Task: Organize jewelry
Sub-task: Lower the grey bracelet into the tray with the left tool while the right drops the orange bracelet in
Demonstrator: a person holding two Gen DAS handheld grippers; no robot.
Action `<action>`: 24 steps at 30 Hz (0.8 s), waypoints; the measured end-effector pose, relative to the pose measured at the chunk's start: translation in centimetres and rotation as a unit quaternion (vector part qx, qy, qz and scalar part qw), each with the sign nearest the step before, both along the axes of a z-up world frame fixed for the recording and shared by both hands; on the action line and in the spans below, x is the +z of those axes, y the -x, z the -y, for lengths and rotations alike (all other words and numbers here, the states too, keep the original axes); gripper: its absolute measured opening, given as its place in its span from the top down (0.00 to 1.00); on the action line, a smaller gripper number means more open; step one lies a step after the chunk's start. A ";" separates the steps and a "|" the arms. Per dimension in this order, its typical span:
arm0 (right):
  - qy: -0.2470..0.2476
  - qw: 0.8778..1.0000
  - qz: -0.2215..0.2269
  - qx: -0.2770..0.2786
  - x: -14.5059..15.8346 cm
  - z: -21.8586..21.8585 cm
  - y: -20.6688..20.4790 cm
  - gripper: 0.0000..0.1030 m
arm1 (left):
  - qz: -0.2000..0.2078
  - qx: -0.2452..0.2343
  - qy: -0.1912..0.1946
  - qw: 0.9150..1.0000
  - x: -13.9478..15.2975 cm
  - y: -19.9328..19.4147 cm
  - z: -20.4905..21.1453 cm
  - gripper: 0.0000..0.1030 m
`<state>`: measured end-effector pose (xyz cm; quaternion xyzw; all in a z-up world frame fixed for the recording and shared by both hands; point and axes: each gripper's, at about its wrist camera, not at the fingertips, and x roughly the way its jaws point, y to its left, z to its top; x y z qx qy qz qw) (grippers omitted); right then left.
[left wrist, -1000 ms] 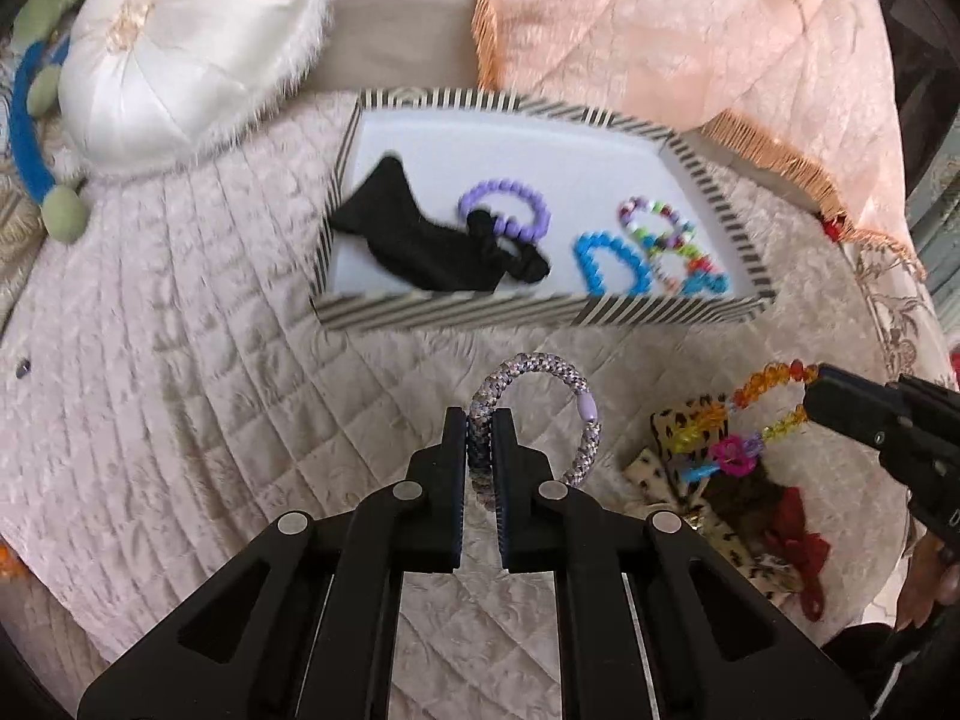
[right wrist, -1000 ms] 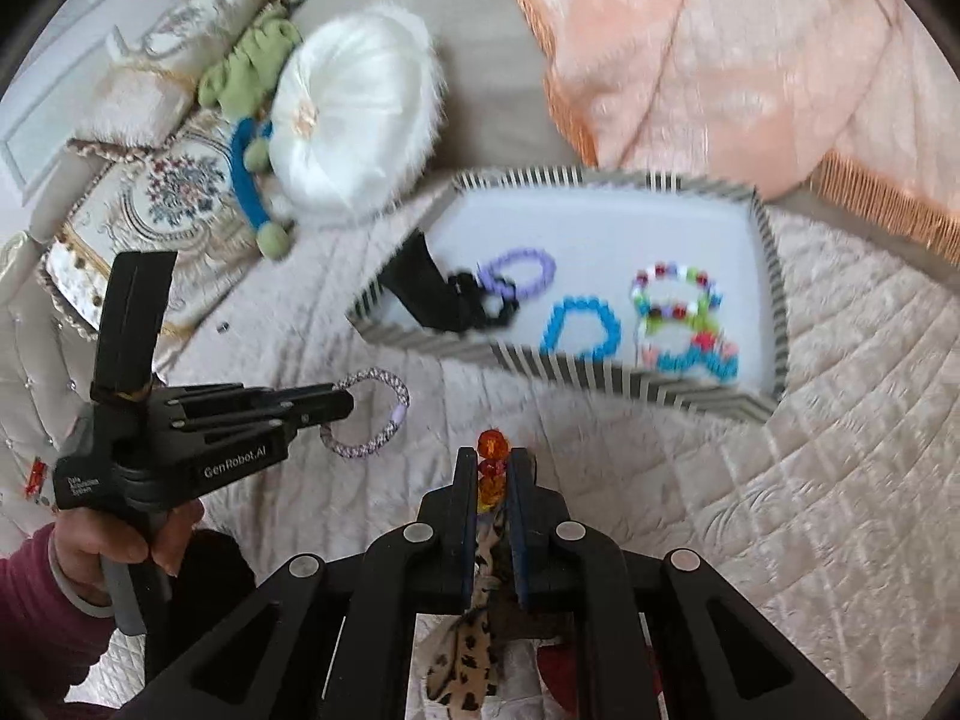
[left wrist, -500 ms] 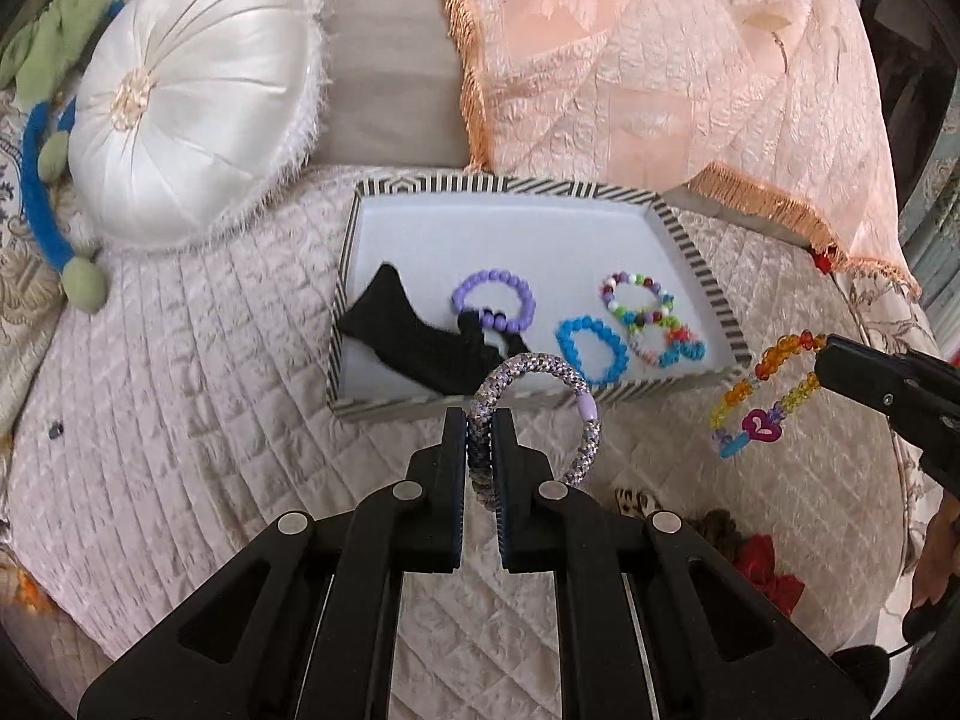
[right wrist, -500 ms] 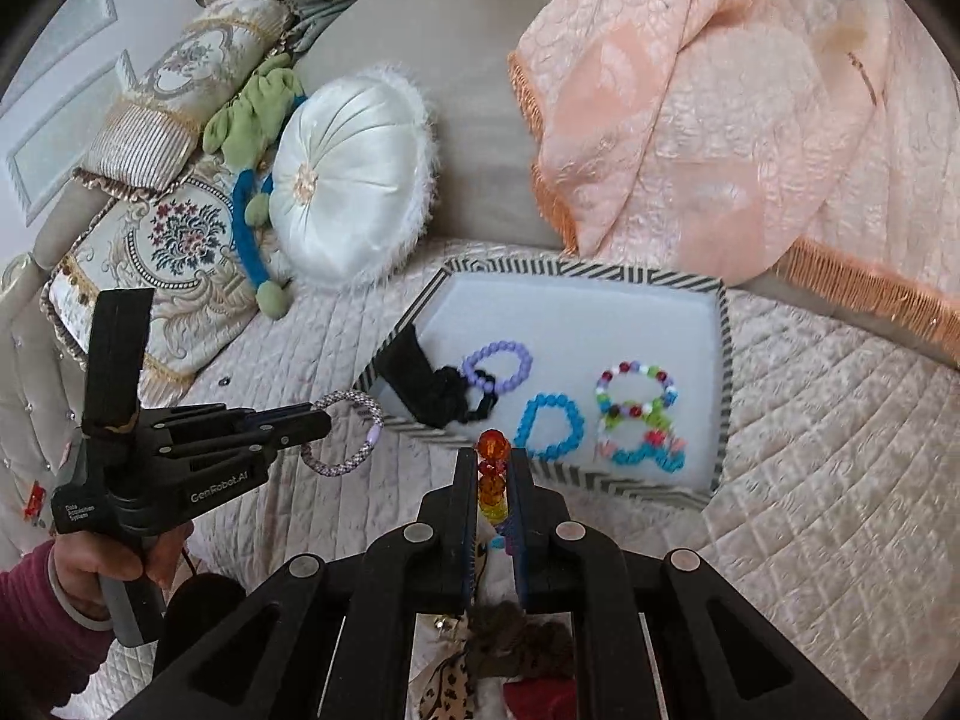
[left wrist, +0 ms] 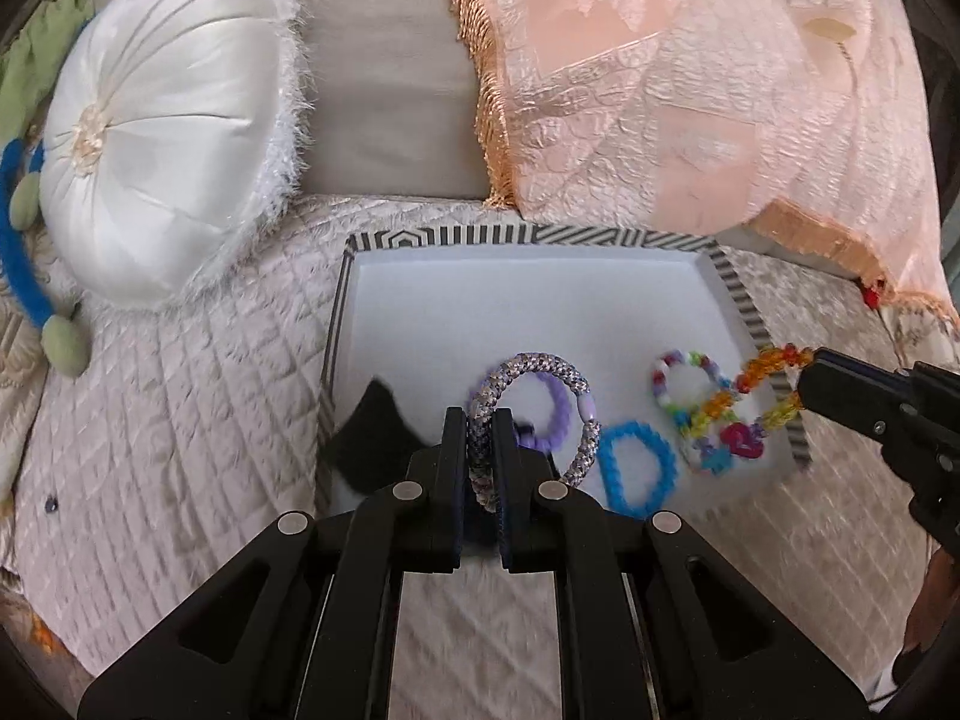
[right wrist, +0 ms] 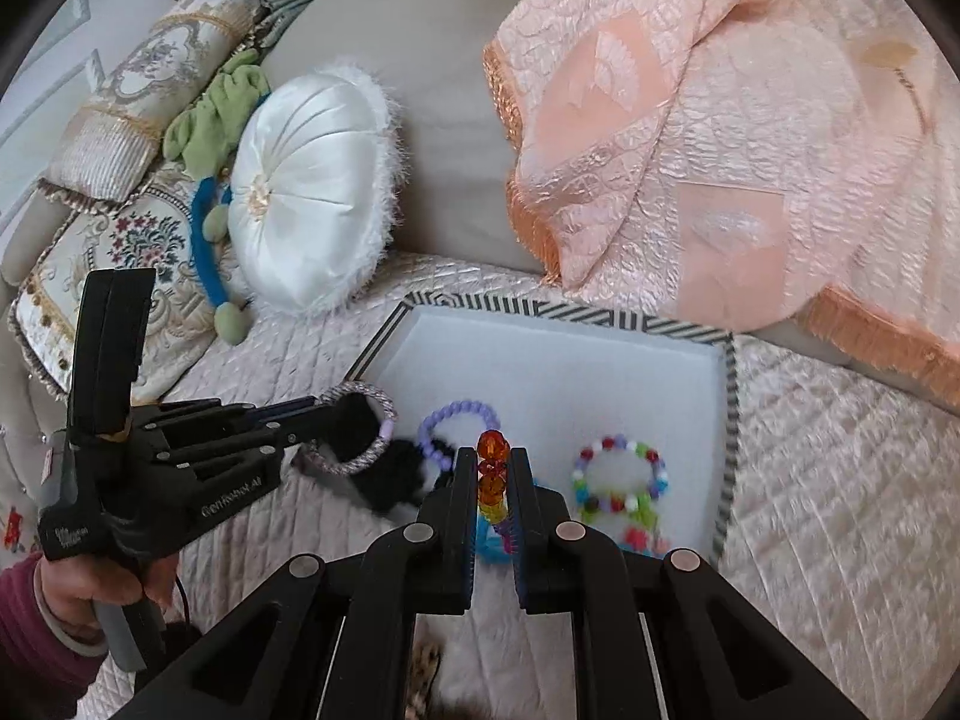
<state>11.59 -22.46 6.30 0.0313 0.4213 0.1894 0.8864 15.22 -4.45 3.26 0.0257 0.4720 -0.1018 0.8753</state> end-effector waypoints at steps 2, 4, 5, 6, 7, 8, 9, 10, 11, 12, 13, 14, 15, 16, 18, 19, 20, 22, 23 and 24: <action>0.001 1.000 -0.004 0.002 -0.7 -0.3 -1.7 0.92 | -0.004 0.003 -0.004 1.000 -0.8 -1.5 0.3 0.93; 0.002 1.000 -0.009 0.004 -1.5 -0.7 -3.4 0.92 | -0.009 0.008 -0.008 1.000 -1.7 -3.2 0.6 0.93; 0.003 1.000 -0.013 0.006 -2.0 -1.0 -4.4 0.92 | -0.013 0.011 -0.010 1.000 -2.1 -4.0 0.7 0.93; 0.004 1.000 -0.015 0.007 -2.3 -1.2 -5.2 0.92 | -0.015 0.014 -0.011 1.000 -2.5 -4.6 0.7 0.93; 0.004 1.000 -0.017 0.008 -2.9 -1.4 -6.2 0.92 | -0.018 0.019 -0.012 1.000 -2.9 -5.3 0.7 0.93; 0.002 1.000 -0.020 0.008 -3.4 -1.4 -7.1 0.92 | -0.021 0.024 -0.014 0.999 -3.4 -6.0 0.7 0.93; 0.000 1.000 -0.023 0.006 -3.9 -1.4 -7.8 0.92 | -0.026 0.028 -0.014 0.999 -3.9 -6.7 0.6 0.93; 0.001 1.000 -0.027 0.003 -4.4 -1.3 -8.5 0.92 | -0.031 0.032 -0.013 0.999 -4.3 -7.1 0.5 0.93; 0.005 1.000 -0.030 -0.001 -5.0 -1.2 -9.1 0.92 | -0.037 0.037 -0.013 0.999 -4.8 -7.7 0.4 0.93; 0.009 0.999 -0.037 -0.008 -5.8 -0.9 -9.8 0.92 | -0.041 0.041 -0.014 0.998 -5.2 -8.0 0.2 0.93; 0.012 0.999 -0.045 -0.016 -6.6 -0.4 -10.5 0.92 | -0.044 0.046 -0.017 0.998 -5.7 -8.4 0.0 0.93; 0.018 0.998 -0.054 -0.025 -7.4 0.0 -11.0 0.92 | -0.046 0.049 -0.021 0.998 -6.1 -8.6 -0.1 0.93; 0.026 0.997 -0.062 -0.033 -8.1 0.4 -11.4 0.92 | -0.048 0.051 -0.023 0.997 -6.5 -8.7 -0.2 0.93; 0.034 0.996 -0.068 -0.040 -8.7 0.7 -11.7 0.92 | -0.049 0.051 -0.023 0.997 -6.8 -8.7 -0.2 0.93; 0.052 0.994 -0.080 -0.057 -10.0 1.8 -12.2 0.92 | -0.050 0.050 -0.026 0.997 -7.2 -8.8 -0.3 0.93; 0.055 0.993 -0.084 -0.063 -10.4 2.1 -12.3 0.92 | -0.051 0.051 -0.025 0.997 -7.4 -8.8 -0.4 0.92; 0.056 0.992 -0.090 -0.069 -10.9 2.6 -12.4 0.92 | -0.053 0.052 -0.025 0.997 -7.5 -8.9 -0.4 0.92; 0.053 0.991 -0.097 -0.079 -11.4 3.2 -12.3 0.92 | -0.057 0.054 -0.020 0.997 -7.5 -8.9 -0.5 0.71; 0.048 0.991 -0.099 -0.080 -11.5 3.4 -12.1 0.91 | -0.057 0.056 -0.013 0.997 -7.4 -8.7 -0.7 0.60; 0.045 0.991 -0.099 -0.080 -11.5 3.5 -11.9 0.89 | -0.054 0.058 -0.005 0.997 -7.1 -8.4 -0.8 0.47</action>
